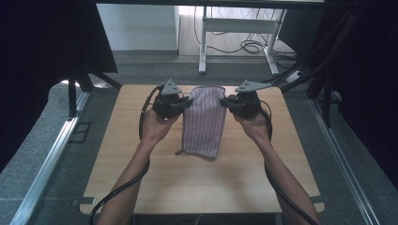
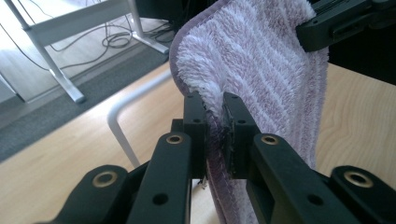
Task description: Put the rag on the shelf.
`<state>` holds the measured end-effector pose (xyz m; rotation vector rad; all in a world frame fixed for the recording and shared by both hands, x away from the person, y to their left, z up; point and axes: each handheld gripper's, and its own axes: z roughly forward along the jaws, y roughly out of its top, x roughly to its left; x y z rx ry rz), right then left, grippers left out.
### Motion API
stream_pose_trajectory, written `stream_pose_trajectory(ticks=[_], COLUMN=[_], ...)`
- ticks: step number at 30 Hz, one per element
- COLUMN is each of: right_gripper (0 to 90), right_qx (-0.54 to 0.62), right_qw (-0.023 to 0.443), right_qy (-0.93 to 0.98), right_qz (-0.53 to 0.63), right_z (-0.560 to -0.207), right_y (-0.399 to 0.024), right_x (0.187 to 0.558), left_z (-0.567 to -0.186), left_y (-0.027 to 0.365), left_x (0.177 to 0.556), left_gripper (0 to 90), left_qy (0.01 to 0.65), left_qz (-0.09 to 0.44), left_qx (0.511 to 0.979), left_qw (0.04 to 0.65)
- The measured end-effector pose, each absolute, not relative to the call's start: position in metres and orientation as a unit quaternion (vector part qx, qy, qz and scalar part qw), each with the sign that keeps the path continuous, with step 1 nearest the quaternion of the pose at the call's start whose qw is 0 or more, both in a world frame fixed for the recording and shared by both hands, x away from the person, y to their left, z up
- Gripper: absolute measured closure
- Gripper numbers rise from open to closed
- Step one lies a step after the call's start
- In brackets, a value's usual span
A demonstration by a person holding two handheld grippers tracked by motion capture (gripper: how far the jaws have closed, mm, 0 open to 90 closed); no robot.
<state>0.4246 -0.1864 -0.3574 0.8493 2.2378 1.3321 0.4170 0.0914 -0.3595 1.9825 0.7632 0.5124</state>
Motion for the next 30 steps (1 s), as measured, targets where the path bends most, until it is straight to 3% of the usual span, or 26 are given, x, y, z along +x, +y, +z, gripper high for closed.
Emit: stream_pose_trajectory(ticks=[16, 30], right_gripper=[84.7, 84.3], right_qx=[0.297, 0.298], right_qw=[0.235, 0.253], right_qy=[0.783, 0.773], right_qz=[0.493, 0.5], right_z=[-0.304, -0.266], right_y=[-0.184, -0.179], right_x=[0.448, 0.468], left_z=[-0.308, -0.275], left_y=[0.092, 0.097], left_x=[0.441, 0.461], left_gripper=[81.5, 81.4], left_qy=[0.311, 0.317], left_qz=[0.239, 0.233], left_qx=[0.791, 0.785], left_qw=[0.47, 0.479])
